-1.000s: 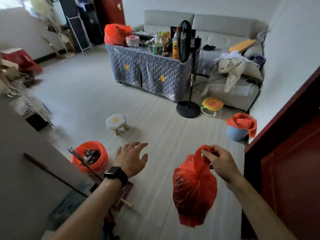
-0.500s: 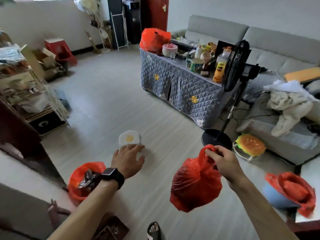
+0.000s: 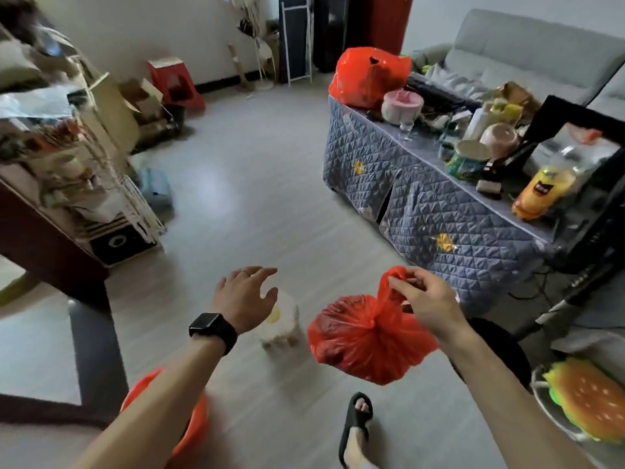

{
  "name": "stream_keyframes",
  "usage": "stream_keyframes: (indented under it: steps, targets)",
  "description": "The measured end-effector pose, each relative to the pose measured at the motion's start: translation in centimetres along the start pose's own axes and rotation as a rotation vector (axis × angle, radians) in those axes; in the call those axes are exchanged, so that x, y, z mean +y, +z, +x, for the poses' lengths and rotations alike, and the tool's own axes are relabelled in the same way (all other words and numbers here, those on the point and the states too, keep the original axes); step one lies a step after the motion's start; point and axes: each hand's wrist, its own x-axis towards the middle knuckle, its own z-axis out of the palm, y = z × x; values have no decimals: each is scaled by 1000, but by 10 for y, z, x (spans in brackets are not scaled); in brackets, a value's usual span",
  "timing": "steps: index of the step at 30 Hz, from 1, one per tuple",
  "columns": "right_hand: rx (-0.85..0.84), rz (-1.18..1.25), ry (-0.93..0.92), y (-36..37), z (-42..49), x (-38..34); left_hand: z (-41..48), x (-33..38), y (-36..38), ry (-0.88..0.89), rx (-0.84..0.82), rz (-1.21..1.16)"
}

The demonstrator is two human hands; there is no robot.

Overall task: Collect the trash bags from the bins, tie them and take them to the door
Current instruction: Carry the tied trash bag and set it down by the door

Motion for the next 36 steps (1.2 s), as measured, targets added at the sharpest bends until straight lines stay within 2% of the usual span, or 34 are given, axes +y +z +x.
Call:
stream_keyframes:
  steps: [7,11,18,23,30,36]
  targets:
    - [-210,-68,-47,20,207,-67,161,-4,-8,-205,41,-62]
    - [-268,-86,-67,36,305,-99,233,-7,-21,-259,60,-73]
    - [-294,-81,-85,103,508,-147,411,-51,-35,-327,71,-130]
    - [-276,-59,-85,148,632,-194,550,-80,-64,-296,-17,-120]
    - [-257,-71,-77,211,794,-258,744,-101,-119,-259,29,-107]
    - [-296,-89,-153,274,952,-308,918,-138,-148,-268,37,-69]
